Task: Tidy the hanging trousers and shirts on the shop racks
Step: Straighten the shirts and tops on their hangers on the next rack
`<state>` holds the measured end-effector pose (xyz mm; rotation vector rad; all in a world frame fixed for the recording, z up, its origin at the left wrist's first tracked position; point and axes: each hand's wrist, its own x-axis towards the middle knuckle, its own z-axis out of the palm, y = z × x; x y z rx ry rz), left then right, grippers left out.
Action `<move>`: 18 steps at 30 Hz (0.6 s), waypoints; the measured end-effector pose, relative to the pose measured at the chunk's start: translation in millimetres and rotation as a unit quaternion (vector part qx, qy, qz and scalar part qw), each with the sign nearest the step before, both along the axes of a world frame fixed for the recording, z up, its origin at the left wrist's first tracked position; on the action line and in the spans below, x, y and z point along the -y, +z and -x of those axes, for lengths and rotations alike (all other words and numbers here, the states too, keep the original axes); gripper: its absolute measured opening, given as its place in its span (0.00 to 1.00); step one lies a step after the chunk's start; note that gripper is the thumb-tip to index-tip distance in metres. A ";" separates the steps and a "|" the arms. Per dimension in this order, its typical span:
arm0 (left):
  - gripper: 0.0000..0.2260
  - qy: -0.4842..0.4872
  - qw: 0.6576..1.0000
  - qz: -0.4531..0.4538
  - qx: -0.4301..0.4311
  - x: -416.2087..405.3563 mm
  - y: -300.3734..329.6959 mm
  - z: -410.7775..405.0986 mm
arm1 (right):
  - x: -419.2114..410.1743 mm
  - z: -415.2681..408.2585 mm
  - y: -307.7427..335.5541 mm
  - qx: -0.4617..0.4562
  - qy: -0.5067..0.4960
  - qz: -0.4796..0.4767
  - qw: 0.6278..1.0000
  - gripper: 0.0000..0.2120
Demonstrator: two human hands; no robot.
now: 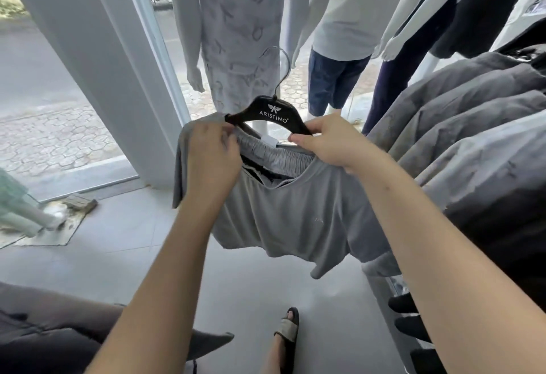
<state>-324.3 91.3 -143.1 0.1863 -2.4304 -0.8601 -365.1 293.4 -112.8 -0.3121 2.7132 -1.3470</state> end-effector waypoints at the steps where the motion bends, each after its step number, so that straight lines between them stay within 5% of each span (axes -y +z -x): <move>1: 0.11 -0.013 0.998 -0.051 0.027 -12.0 -4.0 -8.6 | 7.0 -1.8 -6.9 0.010 -0.021 0.013 1.000 0.08; 5: 0.09 -0.154 0.952 -0.210 0.158 -45.5 -5.9 -23.3 | 34.5 -9.2 -27.9 0.109 -0.080 0.163 0.977 0.12; 9: 0.20 -0.267 0.932 -0.160 0.186 -46.3 -16.4 -30.4 | 47.5 -16.1 -29.8 0.241 -0.074 0.377 0.891 0.06; 12: 0.26 -0.217 0.940 -0.147 0.219 -36.7 -16.2 -35.0 | 50.4 -19.5 -32.5 0.271 -0.036 0.438 0.857 0.07; 18: 0.16 -0.141 0.943 -0.148 0.263 -19.7 -5.4 -30.9 | 63.5 -19.7 -34.8 0.278 -0.029 0.430 0.859 0.19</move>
